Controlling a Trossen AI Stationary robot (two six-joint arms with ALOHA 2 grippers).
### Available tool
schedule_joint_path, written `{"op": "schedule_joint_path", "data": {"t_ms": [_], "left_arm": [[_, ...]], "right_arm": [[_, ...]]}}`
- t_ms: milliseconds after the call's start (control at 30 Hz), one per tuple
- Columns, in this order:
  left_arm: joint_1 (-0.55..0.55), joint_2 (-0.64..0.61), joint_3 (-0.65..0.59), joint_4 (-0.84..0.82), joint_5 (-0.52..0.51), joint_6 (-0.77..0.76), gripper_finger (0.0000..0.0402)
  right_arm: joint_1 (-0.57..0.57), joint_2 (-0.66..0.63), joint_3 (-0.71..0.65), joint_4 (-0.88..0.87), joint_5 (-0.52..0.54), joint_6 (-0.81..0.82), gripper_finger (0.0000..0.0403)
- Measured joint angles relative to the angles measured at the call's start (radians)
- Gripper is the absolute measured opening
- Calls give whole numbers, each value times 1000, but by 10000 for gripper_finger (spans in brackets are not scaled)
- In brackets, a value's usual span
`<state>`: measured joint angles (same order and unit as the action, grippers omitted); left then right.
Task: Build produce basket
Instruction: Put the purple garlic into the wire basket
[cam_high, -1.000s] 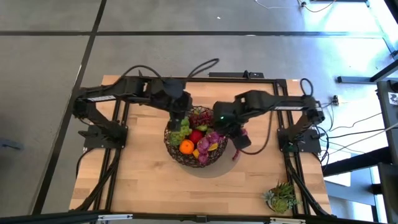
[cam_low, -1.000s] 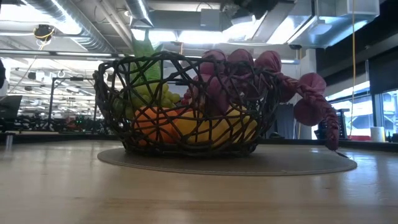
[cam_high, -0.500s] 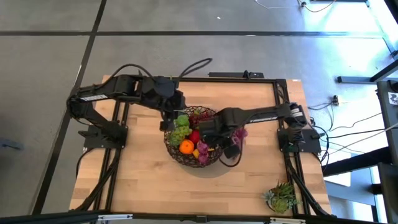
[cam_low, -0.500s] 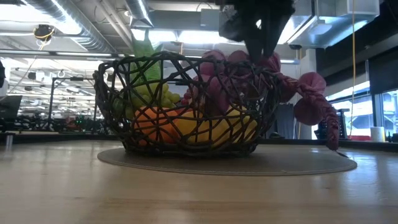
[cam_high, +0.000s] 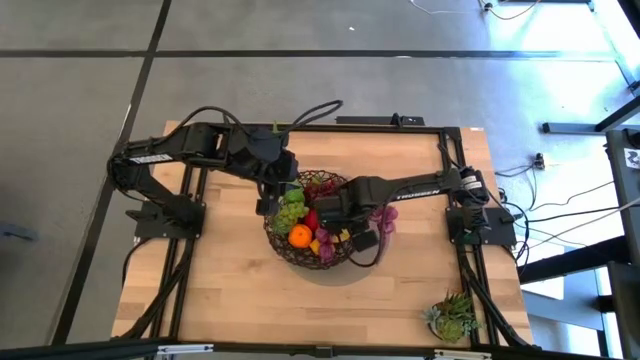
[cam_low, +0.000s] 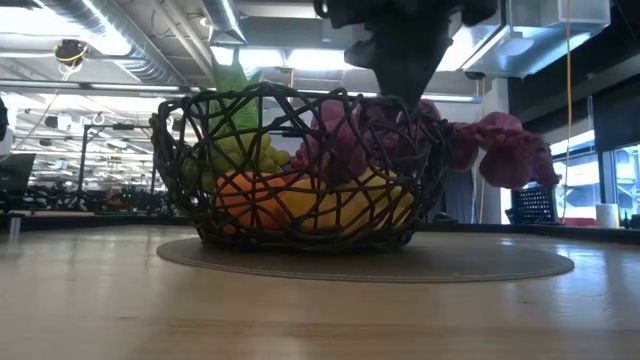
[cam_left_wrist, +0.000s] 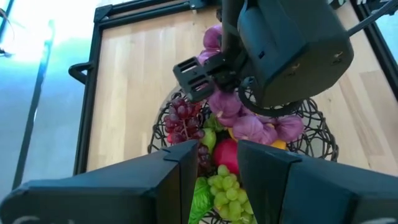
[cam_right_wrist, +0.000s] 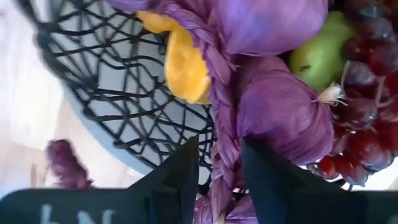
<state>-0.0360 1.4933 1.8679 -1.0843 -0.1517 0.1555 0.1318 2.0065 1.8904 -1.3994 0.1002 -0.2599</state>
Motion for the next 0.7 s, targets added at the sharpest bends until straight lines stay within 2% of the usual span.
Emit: {"op": "schedule_joint_path", "data": {"t_ms": [433, 700], "left_arm": [[0, 0, 0, 0, 0, -19, 102], [0, 0, 0, 0, 0, -23, 102]], "right_arm": [[-14, 11, 0, -11, 11, 159, 120], [-34, 11, 0, -19, -16, 229, 120]]}}
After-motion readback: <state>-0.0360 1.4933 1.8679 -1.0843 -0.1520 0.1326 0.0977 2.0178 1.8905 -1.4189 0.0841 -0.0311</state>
